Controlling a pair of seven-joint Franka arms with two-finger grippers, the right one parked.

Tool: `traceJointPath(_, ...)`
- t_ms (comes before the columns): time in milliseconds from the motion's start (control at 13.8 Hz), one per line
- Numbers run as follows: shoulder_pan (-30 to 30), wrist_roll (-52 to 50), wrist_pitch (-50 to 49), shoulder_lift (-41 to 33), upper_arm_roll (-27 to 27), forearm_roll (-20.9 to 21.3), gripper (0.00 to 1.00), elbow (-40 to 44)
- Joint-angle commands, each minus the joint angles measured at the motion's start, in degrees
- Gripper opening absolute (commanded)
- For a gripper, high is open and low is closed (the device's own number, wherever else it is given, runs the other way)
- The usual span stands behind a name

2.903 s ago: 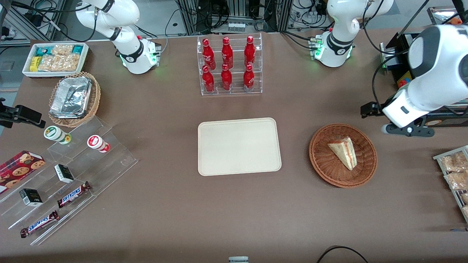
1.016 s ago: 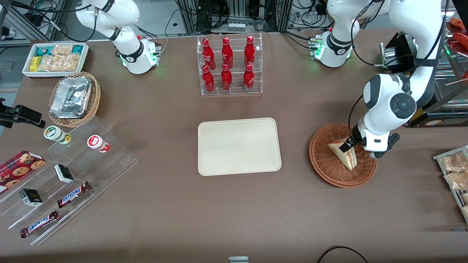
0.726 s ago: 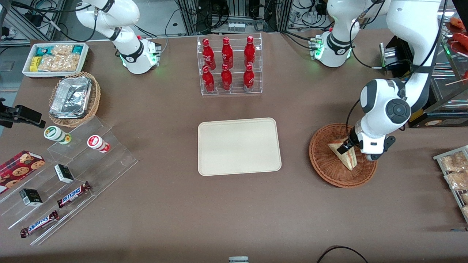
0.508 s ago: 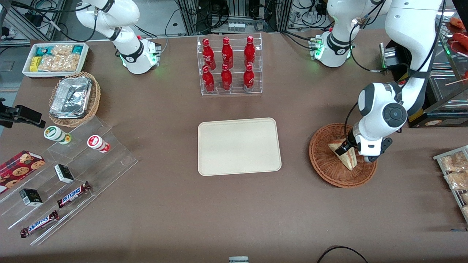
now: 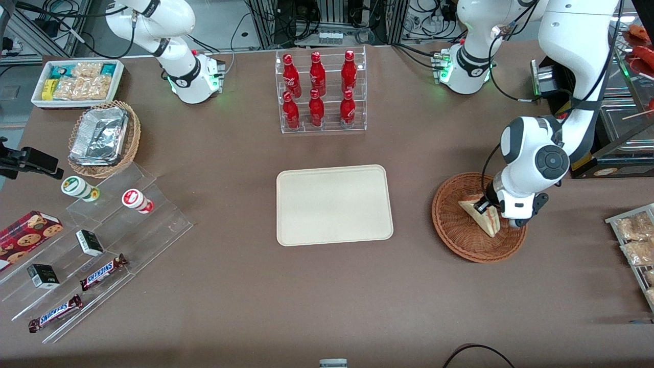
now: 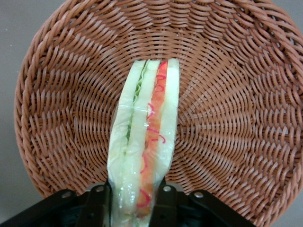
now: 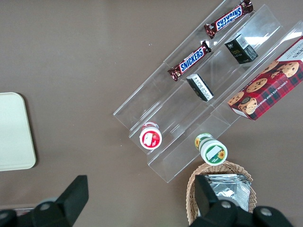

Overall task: Place sandwich from basket to tray
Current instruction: 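Close the left gripper on the sandwich and lift it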

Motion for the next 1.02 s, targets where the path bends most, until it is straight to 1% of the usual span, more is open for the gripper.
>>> traceJointPath(0,-0.5,0.03,-7.55,-1.91,-0.35,0.44,0.0,3.99)
traceJointPath(218,-0.5,0.39,-20.82,-1.92,-3.16,0.53,0.0,13.03)
traceJointPath(290,-0.5,0.39,-22.95,-2.01,-4.3,0.53,0.0,14.45)
traceJointPath(653,-0.85,0.47,-23.5,-1.31,-12.2,0.62,0.0,16.4)
traceJointPath(726,-1.9,0.48,-23.15,-0.52,-13.27,0.79,0.0,16.92)
traceJointPath(944,-9.0,0.48,-22.8,4.22,-13.28,1.23,0.0,21.31)
